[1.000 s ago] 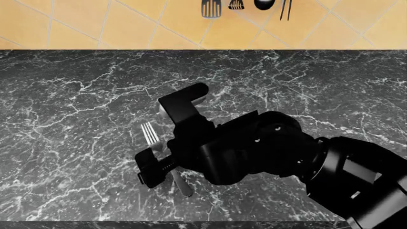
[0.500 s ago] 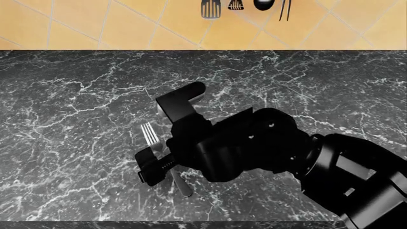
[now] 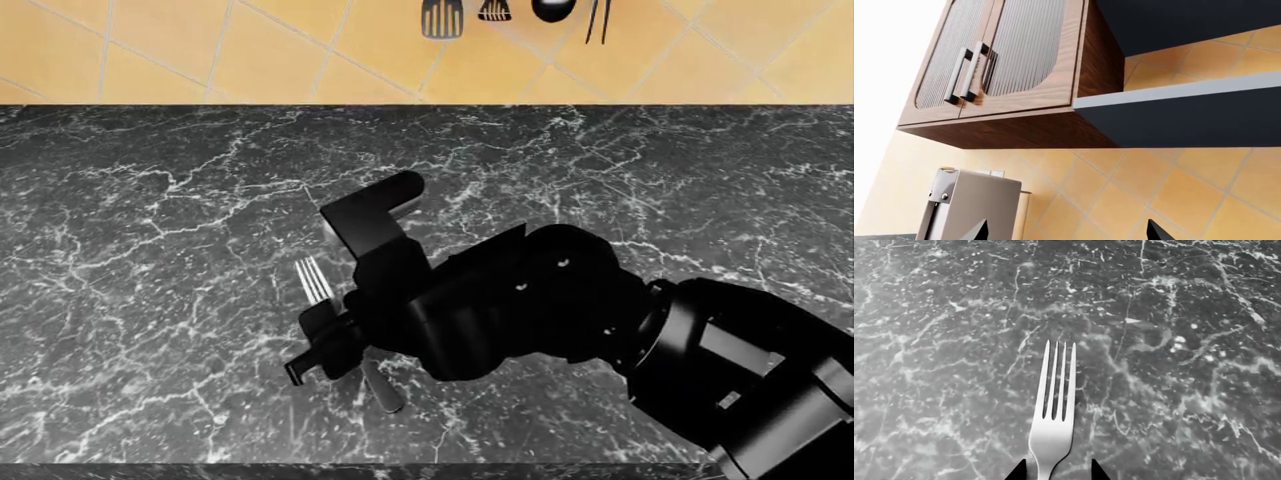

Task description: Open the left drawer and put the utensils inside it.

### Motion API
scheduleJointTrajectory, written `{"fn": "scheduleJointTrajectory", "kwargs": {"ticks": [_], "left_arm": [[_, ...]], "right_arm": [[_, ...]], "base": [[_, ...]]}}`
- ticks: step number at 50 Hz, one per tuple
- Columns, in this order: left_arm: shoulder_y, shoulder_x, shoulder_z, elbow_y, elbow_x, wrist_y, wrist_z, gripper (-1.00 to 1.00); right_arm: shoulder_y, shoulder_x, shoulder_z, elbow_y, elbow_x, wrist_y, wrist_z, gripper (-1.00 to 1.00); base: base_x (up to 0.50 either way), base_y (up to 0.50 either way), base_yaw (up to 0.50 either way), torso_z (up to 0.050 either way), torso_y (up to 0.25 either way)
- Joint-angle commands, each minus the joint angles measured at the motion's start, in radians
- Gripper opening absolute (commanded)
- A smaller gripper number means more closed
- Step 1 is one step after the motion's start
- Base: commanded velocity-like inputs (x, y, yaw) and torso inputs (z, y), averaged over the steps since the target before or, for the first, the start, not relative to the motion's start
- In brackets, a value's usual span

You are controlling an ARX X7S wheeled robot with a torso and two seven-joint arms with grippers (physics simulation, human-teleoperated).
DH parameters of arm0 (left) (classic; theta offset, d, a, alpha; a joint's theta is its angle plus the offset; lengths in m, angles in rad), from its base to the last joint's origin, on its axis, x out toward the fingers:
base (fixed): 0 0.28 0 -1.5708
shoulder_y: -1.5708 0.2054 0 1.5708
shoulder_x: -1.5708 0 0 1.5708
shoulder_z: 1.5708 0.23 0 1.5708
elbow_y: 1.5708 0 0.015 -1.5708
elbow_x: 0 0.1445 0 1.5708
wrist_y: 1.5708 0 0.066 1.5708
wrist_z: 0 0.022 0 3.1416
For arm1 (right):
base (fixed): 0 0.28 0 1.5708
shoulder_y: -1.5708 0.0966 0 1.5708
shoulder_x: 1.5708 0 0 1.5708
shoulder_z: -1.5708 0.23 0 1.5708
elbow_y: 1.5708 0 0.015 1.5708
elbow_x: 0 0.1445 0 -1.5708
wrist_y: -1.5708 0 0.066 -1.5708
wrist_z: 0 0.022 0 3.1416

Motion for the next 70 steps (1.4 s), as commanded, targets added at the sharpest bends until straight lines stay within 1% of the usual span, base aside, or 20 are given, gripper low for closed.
{"fn": "scheduleJointTrajectory", "kwargs": {"ticks": [1,15,32,39,46,56,70], "left_arm": [[0.000,0.006,-0.003,0.000,-0.002,0.002,0.005,1.00],[0.000,-0.003,0.003,0.000,-0.001,0.001,-0.004,1.00],[0.000,0.010,-0.010,0.000,-0.010,0.002,0.009,1.00],[0.000,0.009,-0.011,0.000,-0.008,0.000,0.008,1.00],[0.000,-0.008,0.006,0.000,0.000,0.000,-0.011,1.00],[0.000,-0.006,0.003,0.000,-0.002,0.000,-0.009,1.00],[0.000,0.014,-0.011,0.000,-0.012,0.004,0.008,1.00]], "right_arm": [[-0.054,0.003,-0.091,0.006,0.118,0.036,0.012,-1.00],[-0.013,0.022,-0.051,-0.057,0.131,0.023,0.022,-1.00],[-0.002,0.029,-0.036,-0.067,0.121,0.000,0.025,-1.00],[0.051,0.066,0.002,-0.080,0.124,-0.015,0.054,-1.00],[0.202,0.147,0.096,-0.194,0.215,-0.007,0.158,-1.00],[0.235,0.218,0.094,-0.295,0.256,0.031,0.223,-1.00],[0.323,0.472,0.056,-0.413,0.354,0.166,0.352,-1.00]], "base": [[0.00,0.00,0.00,0.000,0.000],[0.00,0.00,0.00,-0.001,0.000],[0.00,0.00,0.00,0.000,0.000],[0.00,0.00,0.00,0.000,0.000],[0.00,0.00,0.00,0.000,0.000],[0.00,0.00,0.00,0.000,0.000],[0.00,0.00,0.00,0.000,0.000]]}}
